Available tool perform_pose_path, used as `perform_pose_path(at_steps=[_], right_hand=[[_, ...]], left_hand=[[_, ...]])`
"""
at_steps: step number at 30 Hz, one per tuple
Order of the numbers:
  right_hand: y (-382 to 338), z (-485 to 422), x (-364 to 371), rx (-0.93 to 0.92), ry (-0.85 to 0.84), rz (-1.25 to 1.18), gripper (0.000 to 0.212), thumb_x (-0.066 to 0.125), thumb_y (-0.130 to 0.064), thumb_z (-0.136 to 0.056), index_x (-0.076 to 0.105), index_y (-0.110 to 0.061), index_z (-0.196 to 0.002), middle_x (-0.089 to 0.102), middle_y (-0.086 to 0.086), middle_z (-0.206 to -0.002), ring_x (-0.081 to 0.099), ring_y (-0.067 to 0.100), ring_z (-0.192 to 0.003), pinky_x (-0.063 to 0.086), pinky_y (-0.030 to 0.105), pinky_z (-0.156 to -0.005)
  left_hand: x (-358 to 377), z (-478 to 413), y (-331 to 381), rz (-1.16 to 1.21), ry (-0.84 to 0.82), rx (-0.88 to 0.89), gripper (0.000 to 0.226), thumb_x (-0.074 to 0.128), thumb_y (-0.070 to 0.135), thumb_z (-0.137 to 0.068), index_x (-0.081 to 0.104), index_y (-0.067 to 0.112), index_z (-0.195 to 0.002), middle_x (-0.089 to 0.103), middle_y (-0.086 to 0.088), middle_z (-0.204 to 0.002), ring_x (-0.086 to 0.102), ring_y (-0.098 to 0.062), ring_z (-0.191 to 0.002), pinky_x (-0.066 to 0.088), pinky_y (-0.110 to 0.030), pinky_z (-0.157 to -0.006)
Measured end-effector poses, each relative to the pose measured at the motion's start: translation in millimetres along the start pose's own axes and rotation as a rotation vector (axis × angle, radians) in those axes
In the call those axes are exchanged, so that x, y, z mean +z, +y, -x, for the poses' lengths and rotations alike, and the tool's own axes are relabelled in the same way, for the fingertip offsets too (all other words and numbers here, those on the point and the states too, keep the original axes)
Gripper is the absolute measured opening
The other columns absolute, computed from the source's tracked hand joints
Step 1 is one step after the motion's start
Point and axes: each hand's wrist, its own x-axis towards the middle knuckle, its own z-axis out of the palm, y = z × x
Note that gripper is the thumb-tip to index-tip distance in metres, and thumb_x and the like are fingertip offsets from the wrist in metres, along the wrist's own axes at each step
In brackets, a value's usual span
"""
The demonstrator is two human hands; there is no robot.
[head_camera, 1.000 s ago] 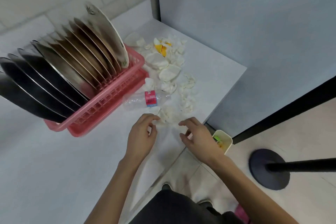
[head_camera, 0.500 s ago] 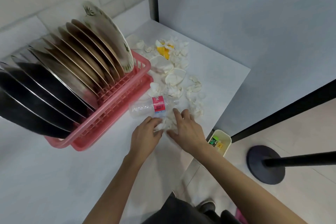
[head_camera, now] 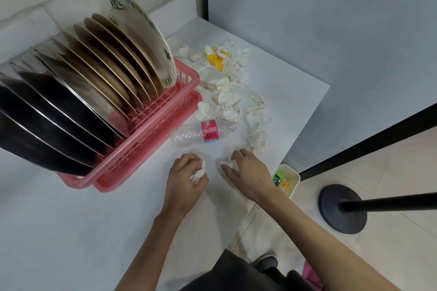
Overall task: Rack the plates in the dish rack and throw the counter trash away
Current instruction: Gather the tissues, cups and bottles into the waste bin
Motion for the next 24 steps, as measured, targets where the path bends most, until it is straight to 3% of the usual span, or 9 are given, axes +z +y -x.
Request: perform_pose_path(at_steps=[3, 6, 8, 11, 13, 17, 19, 24], right_hand=[[0, 2, -3, 0.013, -0.002, -0.072, 0.028, 0.049, -0.042, -0.095, 0.053, -0.015, -0.096, 0.052, 0.001, -0.094, 0.052, 0.022, -0.086, 0.042, 0.035, -0.068], [0, 2, -8, 0.016, -0.006, -0.16, 0.017, 0.055, -0.03, -0.091, 0.048, -0.015, -0.094, 0.054, 0.004, -0.091, 0.052, 0.026, -0.08, 0.044, 0.039, -0.069], [1, 3, -10, 0.008, -0.018, -0.193, 0.016, 0.055, -0.021, -0.089, 0.048, -0.015, -0.103, 0.058, 0.008, -0.095, 0.052, 0.029, -0.083, 0.045, 0.04, -0.071], [1, 3, -10, -0.024, -0.037, -0.236, 0.035, 0.053, -0.014, -0.091, 0.046, -0.019, -0.125, 0.061, 0.009, -0.108, 0.055, 0.029, -0.092, 0.045, 0.037, -0.076], [3, 3, -8, -0.053, -0.029, -0.264, 0.04, 0.053, -0.011, -0.091, 0.05, -0.021, -0.13, 0.062, 0.007, -0.109, 0.057, 0.026, -0.094, 0.046, 0.034, -0.08], [4, 3, -8, -0.048, -0.013, -0.34, 0.017, 0.052, -0.012, -0.092, 0.064, -0.016, -0.104, 0.063, 0.004, -0.097, 0.058, 0.022, -0.086, 0.045, 0.031, -0.076], [3, 5, -10, 0.001, 0.0, -0.39, 0.013, 0.051, -0.022, -0.094, 0.06, -0.014, -0.089, 0.061, 0.002, -0.084, 0.054, 0.019, -0.077, 0.042, 0.033, -0.069], [7, 8, -12, 0.104, 0.01, -0.394, 0.043, 0.053, -0.048, -0.094, 0.056, -0.011, -0.073, 0.048, -0.003, -0.058, 0.043, 0.014, -0.056, 0.034, 0.028, -0.056]], left_hand=[[0, 3, 4, 0.092, -0.016, 0.007, 0.024, 0.052, 0.027, -0.077, 0.064, 0.009, -0.086, 0.063, 0.006, -0.094, 0.056, -0.017, -0.084, 0.048, -0.03, -0.074], [0, 3, 10, 0.221, -0.022, -0.07, 0.021, 0.054, 0.027, -0.082, 0.058, 0.007, -0.076, 0.06, -0.004, -0.073, 0.056, -0.021, -0.068, 0.047, -0.04, -0.061], [1, 3, 13, 0.277, -0.031, -0.148, 0.015, 0.059, 0.02, -0.084, 0.052, 0.011, -0.074, 0.053, -0.007, -0.066, 0.049, -0.023, -0.06, 0.043, -0.041, -0.056], [0, -1, 20, 0.333, -0.023, -0.228, 0.011, 0.06, 0.012, -0.086, 0.051, 0.016, -0.084, 0.055, -0.008, -0.07, 0.055, -0.028, -0.061, 0.05, -0.042, -0.056], [-1, -3, 26, 0.371, -0.017, -0.27, 0.019, 0.06, 0.002, -0.089, 0.051, 0.017, -0.095, 0.058, -0.009, -0.073, 0.057, -0.023, -0.056, 0.05, -0.033, -0.051], [2, -6, 30, 0.449, -0.036, -0.323, 0.038, 0.054, 0.002, -0.094, 0.057, 0.03, -0.119, 0.061, -0.003, -0.083, 0.051, -0.012, -0.056, 0.048, -0.025, -0.054], [4, -7, 32, 0.429, -0.051, -0.295, 0.036, 0.053, 0.0, -0.094, 0.064, 0.028, -0.113, 0.062, 0.005, -0.088, 0.049, -0.014, -0.06, 0.044, -0.023, -0.059], [8, -7, 41, 0.392, -0.054, -0.224, 0.015, 0.066, 0.006, -0.09, 0.063, 0.018, -0.083, 0.065, 0.009, -0.081, 0.059, -0.008, -0.07, 0.044, -0.013, -0.066]])
